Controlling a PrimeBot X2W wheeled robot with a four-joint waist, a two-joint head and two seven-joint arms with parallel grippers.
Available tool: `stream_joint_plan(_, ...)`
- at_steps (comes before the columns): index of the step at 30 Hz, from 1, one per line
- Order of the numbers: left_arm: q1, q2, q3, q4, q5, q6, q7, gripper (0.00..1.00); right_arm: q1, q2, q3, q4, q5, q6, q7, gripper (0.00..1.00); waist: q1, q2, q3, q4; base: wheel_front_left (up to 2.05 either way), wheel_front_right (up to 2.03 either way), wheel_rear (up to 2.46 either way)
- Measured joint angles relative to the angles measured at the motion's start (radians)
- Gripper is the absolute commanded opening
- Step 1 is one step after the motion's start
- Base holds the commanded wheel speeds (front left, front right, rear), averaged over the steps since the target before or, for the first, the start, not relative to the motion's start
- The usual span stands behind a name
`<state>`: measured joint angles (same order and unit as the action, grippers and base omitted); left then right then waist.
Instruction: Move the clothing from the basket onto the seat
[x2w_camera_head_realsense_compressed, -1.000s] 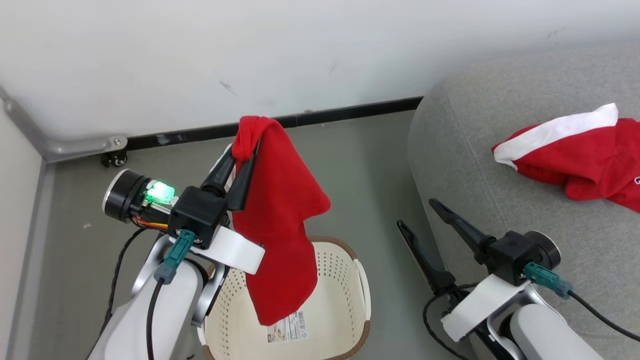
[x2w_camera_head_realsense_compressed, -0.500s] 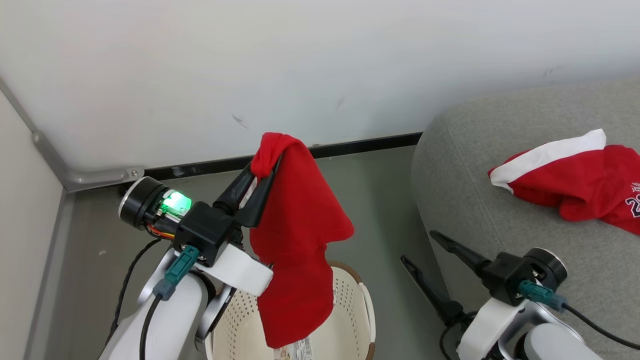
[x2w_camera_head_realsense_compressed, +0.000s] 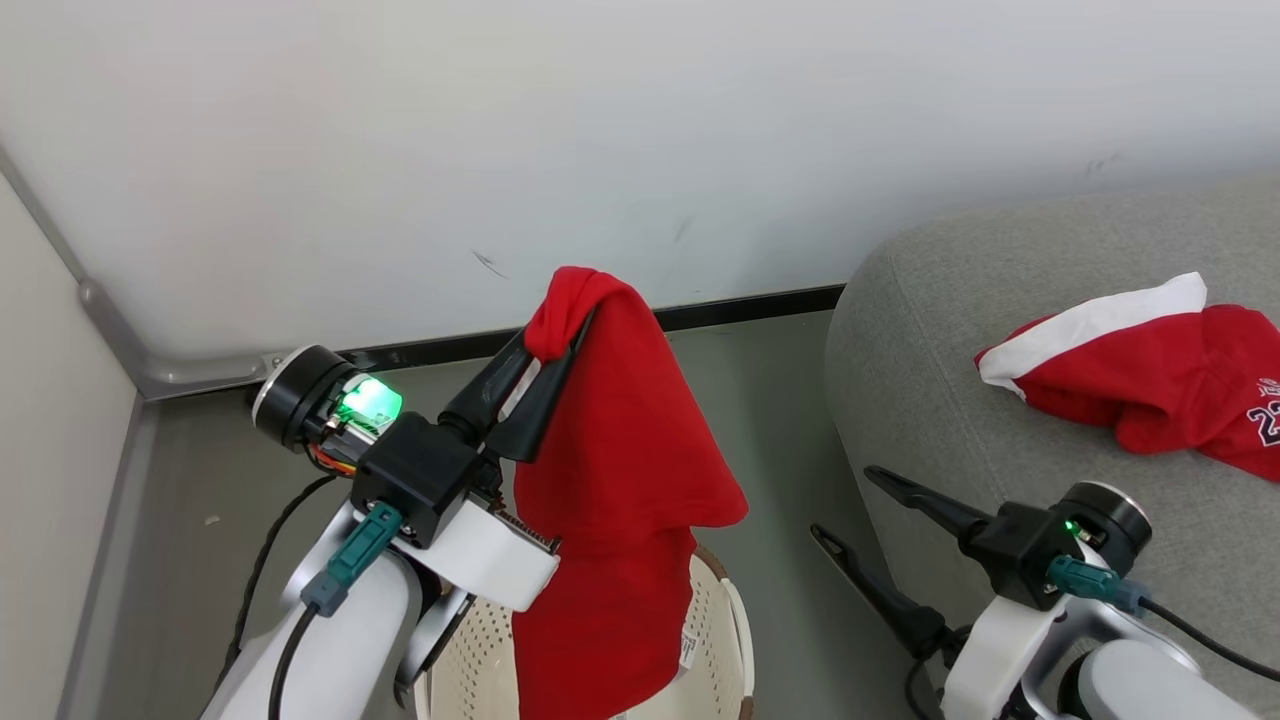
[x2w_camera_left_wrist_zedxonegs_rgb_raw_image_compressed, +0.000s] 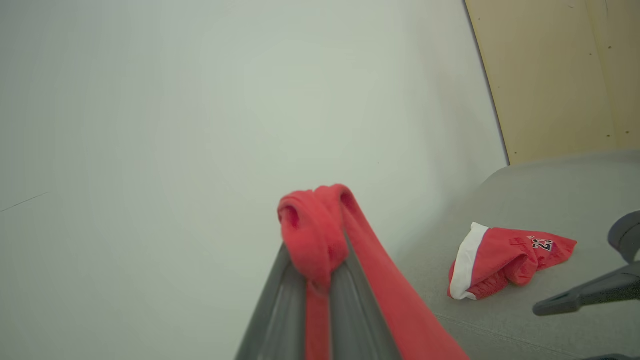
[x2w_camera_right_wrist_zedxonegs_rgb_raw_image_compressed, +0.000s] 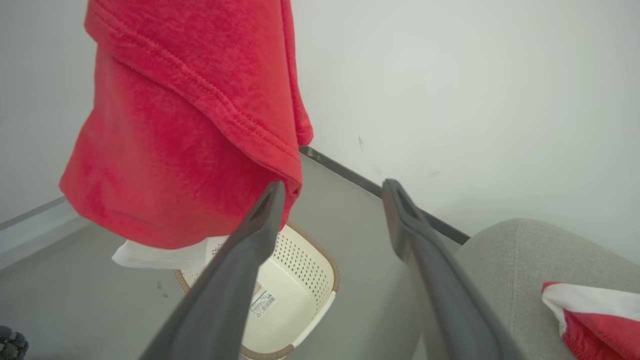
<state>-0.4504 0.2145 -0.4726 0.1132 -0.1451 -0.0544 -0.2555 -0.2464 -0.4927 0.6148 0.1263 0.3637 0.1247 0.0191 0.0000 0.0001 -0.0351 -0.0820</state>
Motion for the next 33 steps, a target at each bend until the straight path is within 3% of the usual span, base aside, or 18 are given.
stream_joint_plan(13,0.000,-0.002,-0.042,-0.026,0.009,-0.021,0.000,0.00,-0.104,-0.052,0.142,-0.025,0.042,0.000,0.053,1.00,0.0000,0.0000,0.012,0.022,0.00,0.00,0.00)
stream_joint_plan(23,-0.005,-0.008,-0.079,-0.046,0.026,-0.035,0.000,0.00,-0.186,-0.078,0.193,-0.013,0.083,0.000,0.062,1.00,0.0000,0.0000,0.020,0.048,0.00,0.00,0.00)
stream_joint_plan(33,-0.027,-0.026,-0.109,-0.062,0.028,-0.044,0.000,0.00,-0.226,-0.086,0.295,-0.007,0.193,0.000,0.086,1.00,0.0000,0.0000,0.023,0.073,0.00,0.00,0.00)
